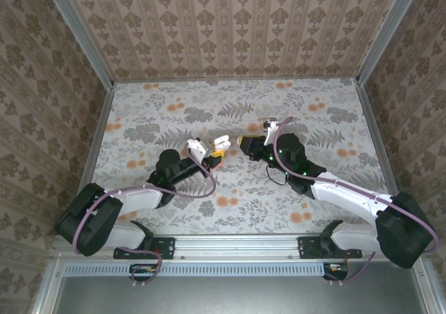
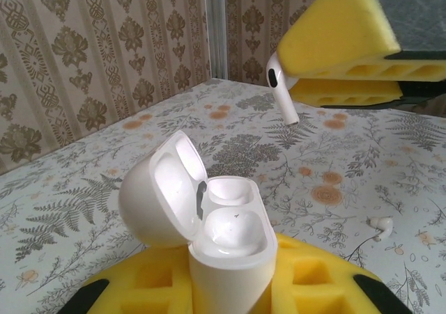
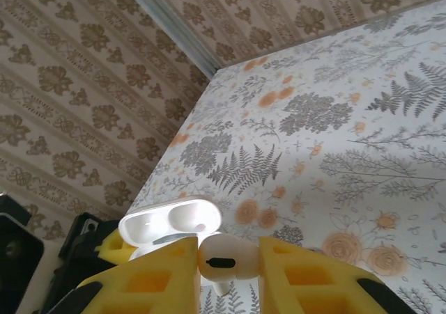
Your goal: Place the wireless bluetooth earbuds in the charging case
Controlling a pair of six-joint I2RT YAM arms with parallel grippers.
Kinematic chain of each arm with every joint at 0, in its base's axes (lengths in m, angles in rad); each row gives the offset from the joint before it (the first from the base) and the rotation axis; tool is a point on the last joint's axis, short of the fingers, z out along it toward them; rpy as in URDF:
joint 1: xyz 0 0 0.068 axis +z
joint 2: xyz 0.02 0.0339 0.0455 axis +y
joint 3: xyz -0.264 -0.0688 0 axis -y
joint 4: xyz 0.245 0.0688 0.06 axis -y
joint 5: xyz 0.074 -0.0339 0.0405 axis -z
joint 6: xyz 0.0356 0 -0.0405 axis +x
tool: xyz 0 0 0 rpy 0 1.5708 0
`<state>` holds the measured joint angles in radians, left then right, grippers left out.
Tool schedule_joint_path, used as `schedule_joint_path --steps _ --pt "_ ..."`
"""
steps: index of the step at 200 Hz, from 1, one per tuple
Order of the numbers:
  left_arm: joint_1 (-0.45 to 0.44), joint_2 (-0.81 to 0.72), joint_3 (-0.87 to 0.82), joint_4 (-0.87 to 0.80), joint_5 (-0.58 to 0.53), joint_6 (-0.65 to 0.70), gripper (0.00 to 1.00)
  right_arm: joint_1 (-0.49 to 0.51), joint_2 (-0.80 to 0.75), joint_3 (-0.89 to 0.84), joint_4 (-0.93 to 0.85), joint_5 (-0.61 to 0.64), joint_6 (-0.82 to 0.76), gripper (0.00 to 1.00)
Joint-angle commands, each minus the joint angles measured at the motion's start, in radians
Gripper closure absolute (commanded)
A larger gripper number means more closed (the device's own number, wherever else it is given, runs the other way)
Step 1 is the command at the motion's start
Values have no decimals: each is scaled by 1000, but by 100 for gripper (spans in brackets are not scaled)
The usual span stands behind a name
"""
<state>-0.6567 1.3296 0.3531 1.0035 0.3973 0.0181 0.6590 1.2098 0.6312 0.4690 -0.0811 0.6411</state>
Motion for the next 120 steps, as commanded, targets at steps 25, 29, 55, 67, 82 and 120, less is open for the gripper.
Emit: schedule_joint_path --steps 25,29,55,67,82,120 --pt "-10 -17 38 47 31 -24 89 45 -5 48 59 29 -50 74" --pt "-11 -17 38 48 31 -25 89 48 -3 51 61 28 -51 74" --pt "-12 -21 41 48 31 -29 89 63 15 69 68 28 -55 74" --pt "-12 -22 40 47 26 -33 90 70 27 77 75 29 -57 74" --pt "-12 -25 40 48 22 -33 89 77 42 86 83 27 -56 74" --pt "-12 -30 39 46 18 -42 89 89 91 120 94 13 -52 74"
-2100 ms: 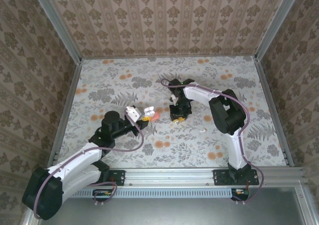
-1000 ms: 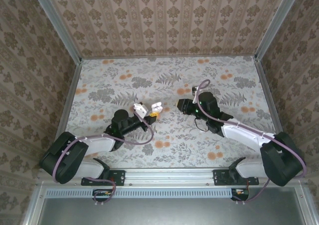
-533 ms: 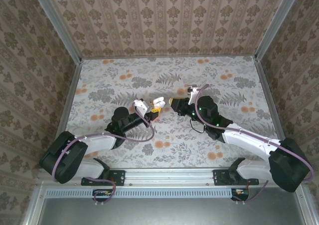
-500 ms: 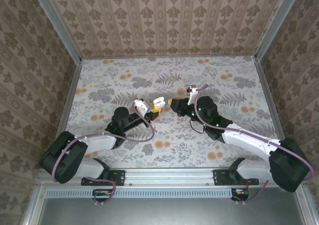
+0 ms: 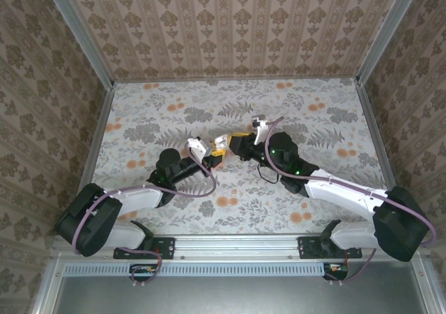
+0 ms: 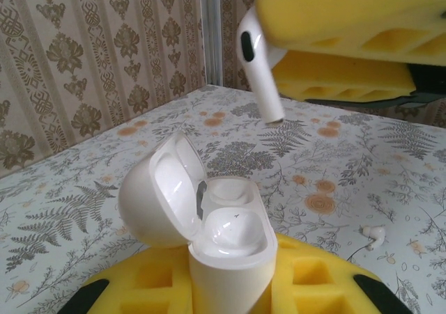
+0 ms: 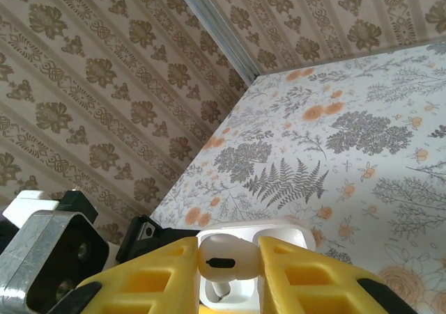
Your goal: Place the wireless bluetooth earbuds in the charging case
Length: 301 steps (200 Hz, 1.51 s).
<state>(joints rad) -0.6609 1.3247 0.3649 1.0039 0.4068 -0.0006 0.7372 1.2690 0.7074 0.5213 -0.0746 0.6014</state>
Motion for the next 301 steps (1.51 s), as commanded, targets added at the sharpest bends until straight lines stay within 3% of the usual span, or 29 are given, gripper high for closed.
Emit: schedule_joint_path --steps 1,157,301 --pt "-8 -25 28 45 8 -24 89 11 34 45 42 6 -12 74" --pt "-8 -56 22 41 -25 -49 90 50 112 73 80 -27 5 74" --pt "-7 -61 31 45 -25 -49 89 57 146 66 10 -14 18 73"
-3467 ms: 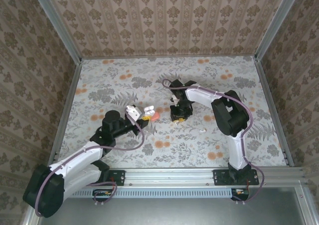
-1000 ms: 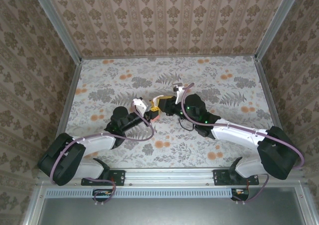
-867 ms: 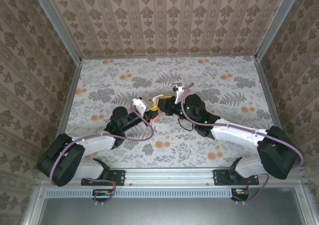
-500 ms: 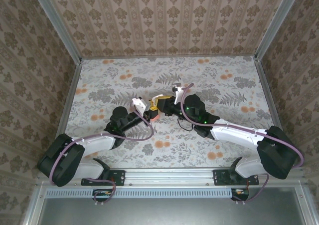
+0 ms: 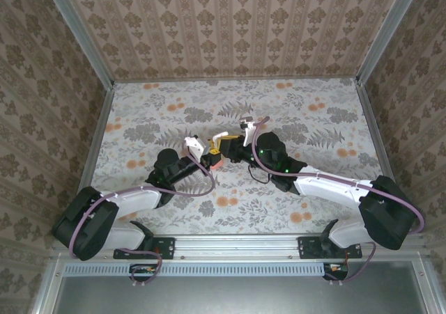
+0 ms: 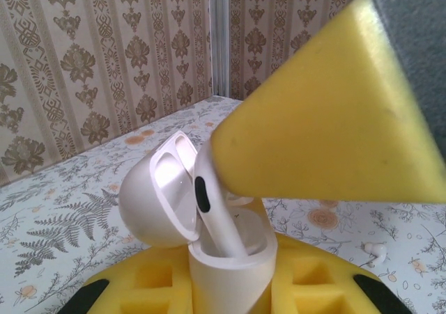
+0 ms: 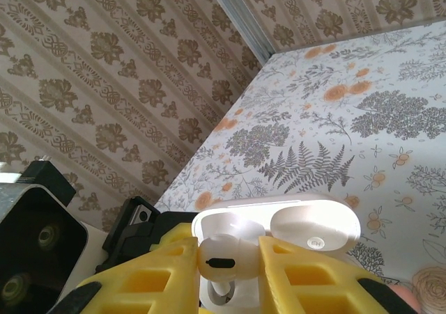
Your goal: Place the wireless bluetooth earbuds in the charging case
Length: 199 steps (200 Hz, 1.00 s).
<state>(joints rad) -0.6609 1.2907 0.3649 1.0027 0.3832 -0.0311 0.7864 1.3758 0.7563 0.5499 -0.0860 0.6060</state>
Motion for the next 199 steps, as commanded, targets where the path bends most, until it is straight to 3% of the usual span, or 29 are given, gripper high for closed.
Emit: schedule_joint_path --steps 1,97,199 --pt "-7 -27 32 47 -1 -19 90 8 40 17 -19 -3 14 73" --pt "-7 -34 31 42 -3 -19 89 8 36 19 -37 24 19 64" --pt "-7 -45 34 34 -4 -16 89 7 -36 12 -82 69 -6 60"
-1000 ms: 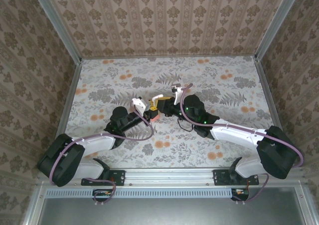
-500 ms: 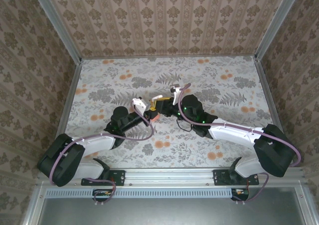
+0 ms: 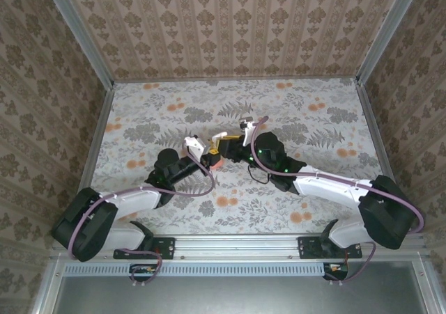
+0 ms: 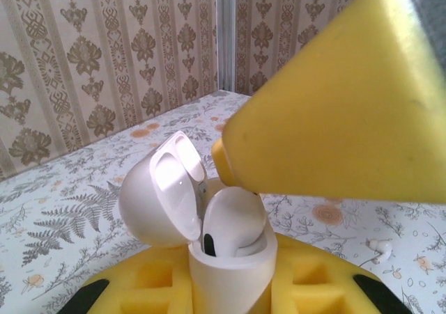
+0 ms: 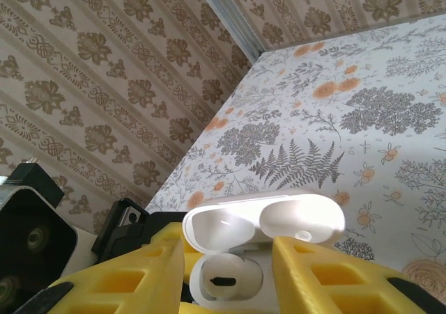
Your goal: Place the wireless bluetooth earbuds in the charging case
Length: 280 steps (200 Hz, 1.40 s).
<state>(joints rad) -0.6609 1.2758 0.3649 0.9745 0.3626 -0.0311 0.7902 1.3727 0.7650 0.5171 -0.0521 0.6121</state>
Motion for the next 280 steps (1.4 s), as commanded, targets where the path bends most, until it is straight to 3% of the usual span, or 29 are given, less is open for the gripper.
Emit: schedule_joint_path --steps 1,104,144,222,280 --pt "-7 -30 34 62 16 -16 89 4 -35 3 -50 36 -12 60" --pt "-8 -33 29 57 22 -18 89 -3 -148 9 -162 52 -70 59" --pt "-8 -62 18 24 22 -12 89 -34 -175 61 -290 -23 -82 59" --pt "-9 -159 -29 -114 9 35 89 -185 -161 296 -919 -286 -293 58" --pt "-12 -243 -64 -202 -29 65 89 -295 -21 525 -1479 -240 -619 58"
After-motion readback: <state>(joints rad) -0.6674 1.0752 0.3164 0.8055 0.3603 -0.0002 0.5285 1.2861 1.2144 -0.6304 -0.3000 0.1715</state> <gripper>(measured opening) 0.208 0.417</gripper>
